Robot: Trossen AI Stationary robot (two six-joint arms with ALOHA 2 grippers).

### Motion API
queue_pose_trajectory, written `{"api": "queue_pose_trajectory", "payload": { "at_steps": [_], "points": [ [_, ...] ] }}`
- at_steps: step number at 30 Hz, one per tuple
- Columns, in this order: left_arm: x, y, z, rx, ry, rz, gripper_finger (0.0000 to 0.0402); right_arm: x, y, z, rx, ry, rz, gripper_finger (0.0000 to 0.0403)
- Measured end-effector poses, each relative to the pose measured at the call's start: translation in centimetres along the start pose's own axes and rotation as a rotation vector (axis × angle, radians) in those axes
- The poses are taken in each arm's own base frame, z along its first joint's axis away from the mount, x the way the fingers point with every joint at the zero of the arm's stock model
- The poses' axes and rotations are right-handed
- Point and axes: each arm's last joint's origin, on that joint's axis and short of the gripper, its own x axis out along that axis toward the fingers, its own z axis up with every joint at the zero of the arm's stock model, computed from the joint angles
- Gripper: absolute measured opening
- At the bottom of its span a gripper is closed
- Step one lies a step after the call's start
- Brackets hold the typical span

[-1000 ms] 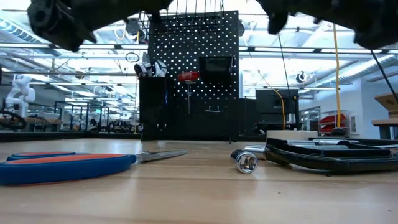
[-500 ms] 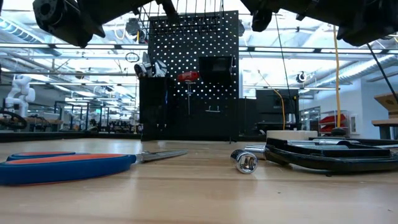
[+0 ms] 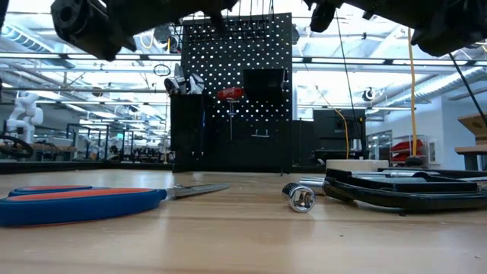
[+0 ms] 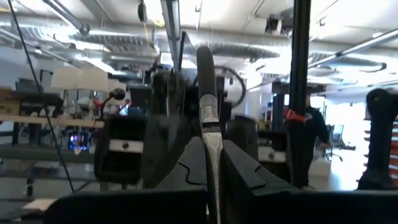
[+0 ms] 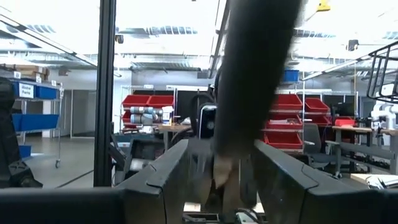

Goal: Hang tools onto peg board
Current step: Put the black long nose pliers into the left black bin on the peg board

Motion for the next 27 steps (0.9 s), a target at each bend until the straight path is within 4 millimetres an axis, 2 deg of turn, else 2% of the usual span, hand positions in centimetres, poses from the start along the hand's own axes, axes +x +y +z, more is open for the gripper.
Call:
{"api": "queue_pose_trajectory", "payload": {
  "at_steps": [6,10,15,17,21,27],
  "points": [
    [1.0,-0.1,-1.4,0.001,0.019,-0.001,0.0013,0.0,0.0,0.0,0.013,0.0,-0.006,0.0144],
    [1.1,-0.1,-1.5,0.0,0.014,-0.001,0.0013,0.0,0.0,-0.1,0.013,0.012,-0.004,0.01],
    [1.1,-0.1,-1.6,0.01,0.021,-0.002,0.0013,0.0,0.0,-0.1,0.012,0.017,-0.008,0.0026],
    [1.1,-0.1,-1.7,0.011,0.036,-0.001,0.0018,0.0,0.0,-0.1,0.013,0.017,-0.007,0.0025],
    [1.1,0.0,-1.9,0.005,0.057,0.004,0.0052,0.0,0.0,-0.2,0.03,0.022,-0.001,0.0025],
    [0.9,0.3,-2.9,0.042,0.221,0.02,0.0139,0.0,0.0,0.1,0.029,0.026,0.001,0.0025]
  ]
}}
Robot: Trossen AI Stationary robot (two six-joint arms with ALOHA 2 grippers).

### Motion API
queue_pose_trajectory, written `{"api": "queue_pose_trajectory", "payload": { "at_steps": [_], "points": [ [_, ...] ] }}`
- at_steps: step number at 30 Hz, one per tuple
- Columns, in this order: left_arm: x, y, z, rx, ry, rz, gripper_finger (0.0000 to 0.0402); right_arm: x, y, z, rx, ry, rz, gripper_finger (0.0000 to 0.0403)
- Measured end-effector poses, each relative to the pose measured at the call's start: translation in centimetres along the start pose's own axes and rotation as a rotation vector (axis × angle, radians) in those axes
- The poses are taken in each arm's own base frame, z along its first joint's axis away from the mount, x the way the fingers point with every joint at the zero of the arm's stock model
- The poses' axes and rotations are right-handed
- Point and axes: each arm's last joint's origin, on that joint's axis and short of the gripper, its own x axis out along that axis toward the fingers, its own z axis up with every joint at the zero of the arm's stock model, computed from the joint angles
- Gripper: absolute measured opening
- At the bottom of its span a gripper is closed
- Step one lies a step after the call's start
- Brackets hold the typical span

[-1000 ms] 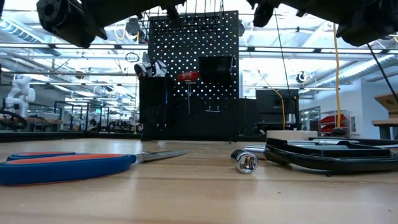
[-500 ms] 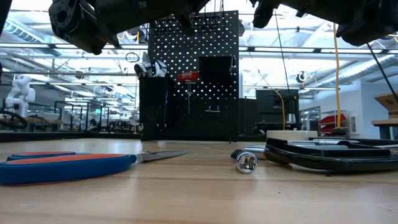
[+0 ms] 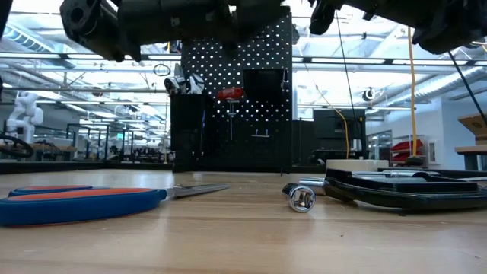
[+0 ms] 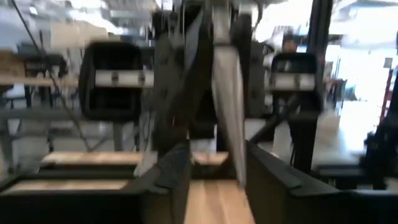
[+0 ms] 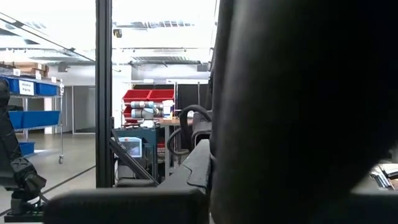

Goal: Hang tools onto peg board
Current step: Put the black long nose pliers into the left black bin on the peg board

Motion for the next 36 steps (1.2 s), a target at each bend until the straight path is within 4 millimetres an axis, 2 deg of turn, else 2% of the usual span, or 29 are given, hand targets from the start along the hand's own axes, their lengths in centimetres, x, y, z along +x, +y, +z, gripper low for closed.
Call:
{"api": "queue_pose_trajectory", "payload": {
  "at_steps": [4,8,14,16,20,24,31,36],
  "points": [
    [-0.3,1.0,0.1,-0.051,0.153,-0.006,0.0197,-0.1,0.0,0.3,-0.007,0.039,-0.002,0.0025],
    [-1.2,1.7,2.3,-0.051,0.234,-0.015,0.0237,-0.3,-0.2,0.3,-0.039,0.168,-0.018,0.0025],
    [-2.7,1.6,5.4,-0.027,0.272,-0.037,0.0261,-1.0,-0.7,0.1,-0.076,0.341,-0.069,0.0025],
    [-2.8,1.3,5.7,-0.028,0.262,-0.052,0.0263,-1.0,-1.2,-0.3,-0.04,0.381,-0.086,0.0025],
    [-2.6,1.0,5.6,-0.03,0.228,-0.06,0.0263,-1.1,-2.0,-1.9,0.043,0.465,-0.12,0.0025],
    [-2.2,1.1,4.2,-0.023,0.264,-0.021,0.0263,-0.9,-2.0,-2.9,0.073,0.515,-0.093,0.0025],
    [-1.6,1.6,2.5,-0.026,0.282,-0.028,0.0263,1.3,-1.5,-3.4,0.066,0.685,-0.043,0.0025],
    [-1.5,1.6,2.6,-0.055,0.27,-0.078,0.0264,2.0,-1.2,-3.5,0.074,0.755,0.008,0.0025]
  ]
}}
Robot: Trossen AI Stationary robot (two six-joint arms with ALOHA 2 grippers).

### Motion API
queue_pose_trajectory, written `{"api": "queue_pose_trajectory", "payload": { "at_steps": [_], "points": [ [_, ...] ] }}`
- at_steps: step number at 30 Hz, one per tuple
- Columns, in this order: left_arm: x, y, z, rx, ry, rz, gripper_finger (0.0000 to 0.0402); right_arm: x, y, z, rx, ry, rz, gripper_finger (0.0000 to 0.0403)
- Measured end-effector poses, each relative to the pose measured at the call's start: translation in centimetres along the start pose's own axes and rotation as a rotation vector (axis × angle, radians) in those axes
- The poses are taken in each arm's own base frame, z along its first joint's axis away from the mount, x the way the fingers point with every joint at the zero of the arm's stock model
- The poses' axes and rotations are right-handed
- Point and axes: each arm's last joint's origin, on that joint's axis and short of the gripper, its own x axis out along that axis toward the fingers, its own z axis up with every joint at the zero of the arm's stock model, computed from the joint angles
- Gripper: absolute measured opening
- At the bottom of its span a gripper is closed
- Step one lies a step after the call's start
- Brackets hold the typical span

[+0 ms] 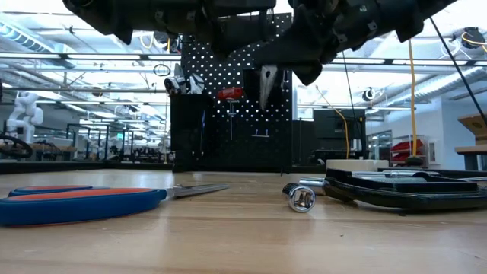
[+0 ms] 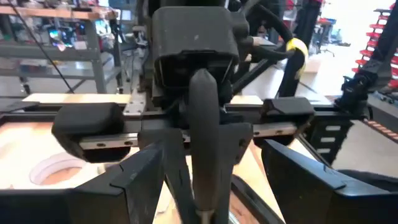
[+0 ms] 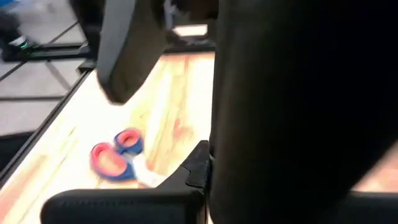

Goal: Hang tools onto peg board
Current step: Put the black long nose pliers into the left black bin on the peg board

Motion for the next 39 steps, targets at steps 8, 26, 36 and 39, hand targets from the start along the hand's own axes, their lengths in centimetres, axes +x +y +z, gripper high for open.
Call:
{"api": "queue_pose_trajectory", "payload": {
  "at_steps": [8,26,36,39],
  "points": [
    [0.0,0.0,0.2,-0.004,-0.022,0.011,0.0264,0.2,0.0,-0.5,0.011,0.062,0.014,0.0025],
    [2.6,0.6,-1.0,-0.03,-0.023,0.047,0.0262,0.1,-0.3,-0.5,0.025,0.069,0.017,0.0025],
    [2.7,0.8,-0.9,-0.033,-0.031,0.053,0.0262,0.2,-0.3,-0.4,0.006,0.066,0.025,0.0025],
    [2.7,1.1,-0.8,-0.054,-0.036,0.083,0.0262,0.2,-0.3,-0.5,-0.008,0.068,0.026,0.0025]
  ]
}}
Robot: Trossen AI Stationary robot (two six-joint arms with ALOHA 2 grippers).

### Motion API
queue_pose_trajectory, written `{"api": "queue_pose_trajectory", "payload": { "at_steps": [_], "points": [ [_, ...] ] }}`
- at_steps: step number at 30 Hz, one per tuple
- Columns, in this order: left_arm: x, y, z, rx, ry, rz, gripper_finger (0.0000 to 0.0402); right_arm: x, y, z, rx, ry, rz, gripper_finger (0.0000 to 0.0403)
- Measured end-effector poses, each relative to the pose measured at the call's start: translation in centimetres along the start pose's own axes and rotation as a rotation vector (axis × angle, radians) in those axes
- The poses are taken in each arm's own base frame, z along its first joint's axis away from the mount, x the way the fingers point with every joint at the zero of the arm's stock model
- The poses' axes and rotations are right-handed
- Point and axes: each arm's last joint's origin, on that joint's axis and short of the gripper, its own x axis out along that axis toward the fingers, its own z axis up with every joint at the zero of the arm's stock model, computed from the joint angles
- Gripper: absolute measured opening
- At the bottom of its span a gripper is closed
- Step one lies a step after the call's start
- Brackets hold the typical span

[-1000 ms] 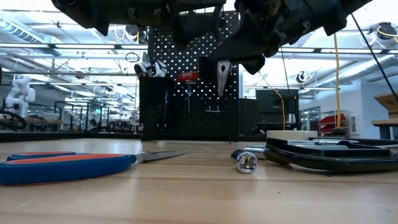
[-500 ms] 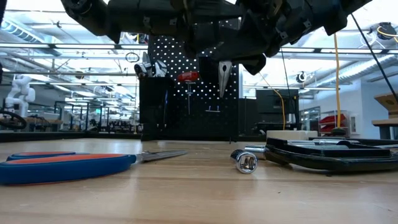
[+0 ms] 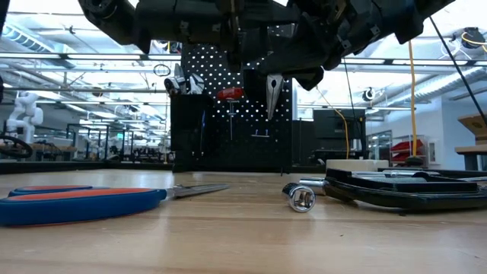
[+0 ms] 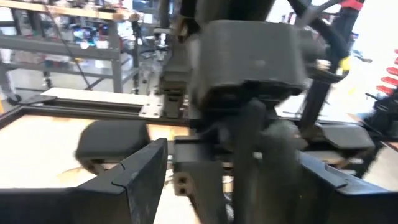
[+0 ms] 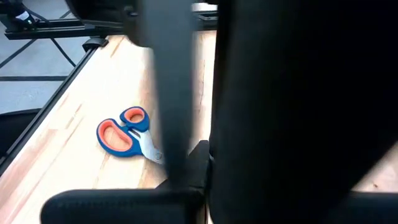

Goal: Hang tools onto peg board
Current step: Put the black long nose pliers into the left black bin on the peg board

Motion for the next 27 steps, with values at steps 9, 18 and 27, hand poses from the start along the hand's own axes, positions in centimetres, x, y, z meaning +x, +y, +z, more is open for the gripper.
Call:
{"api": "queue_pose_trajectory", "payload": {
  "at_steps": [9,18,27],
  "points": [
    [0.0,0.0,0.4,-0.005,-0.042,0.001,0.0262,0.0,-0.1,0.0,-0.003,-0.005,-0.01,0.0025],
    [0.1,0.0,0.8,-0.004,-0.059,0.0,0.0262,0.0,-0.3,0.1,0.005,-0.012,-0.036,0.0025],
    [1.1,0.0,0.2,0.003,-0.039,0.001,0.0262,0.0,-0.3,0.2,0.008,-0.021,-0.035,0.0025]
  ]
}}
